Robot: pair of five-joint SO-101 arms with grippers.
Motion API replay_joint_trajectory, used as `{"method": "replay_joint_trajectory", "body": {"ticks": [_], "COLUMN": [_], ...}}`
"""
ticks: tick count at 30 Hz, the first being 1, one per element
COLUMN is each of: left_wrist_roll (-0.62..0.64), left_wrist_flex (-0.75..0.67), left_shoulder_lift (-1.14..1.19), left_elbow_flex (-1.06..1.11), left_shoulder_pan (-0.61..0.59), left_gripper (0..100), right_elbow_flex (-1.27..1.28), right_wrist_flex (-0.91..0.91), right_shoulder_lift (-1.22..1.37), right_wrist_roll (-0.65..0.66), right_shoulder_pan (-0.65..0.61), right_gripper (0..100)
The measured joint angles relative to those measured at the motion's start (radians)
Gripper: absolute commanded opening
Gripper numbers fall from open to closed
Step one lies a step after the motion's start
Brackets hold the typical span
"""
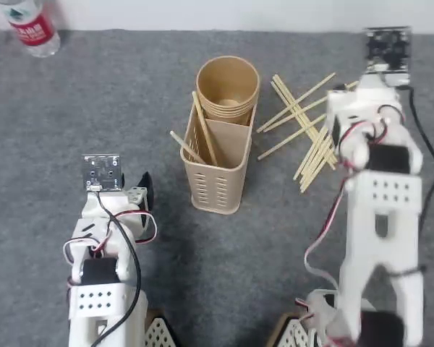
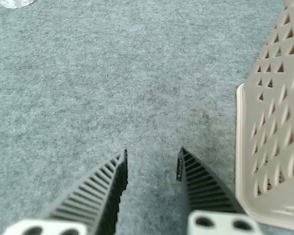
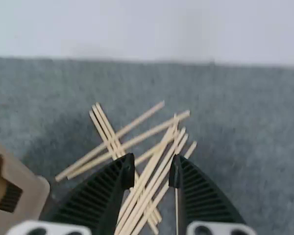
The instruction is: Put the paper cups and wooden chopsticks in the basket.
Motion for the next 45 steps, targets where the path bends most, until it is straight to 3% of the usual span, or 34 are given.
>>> {"method": "replay_joint_trajectory", "body": {"ticks": [11,28,41,45], "left_wrist_roll": [0.000,0.000,0.000,0.000], "left_wrist_flex": [0.000,0.000,0.000,0.000], "left_shoulder_lift": [0.000,0.000,0.000,0.000], "left_elbow_flex": [0.006,0.006,0.006,0.006], "left_shoulder_pan": [0.000,0.000,0.000,0.000], "left_gripper": [17,17,17,17], "right_elbow_flex": [-0.161,-0.916,-1.165,-1.181], "right_wrist_flex": [0.130,0.511,0.559,0.591], "right_shoulder_lift": [0.390,1.149,1.349,1.358], "right_wrist_roll": [-0.121,-0.172,-0.172,-0.172], "right_shoulder_pan": [0.008,0.018,0.020,0.020], "right_gripper": [12.7,12.3,11.9,0.0]}}
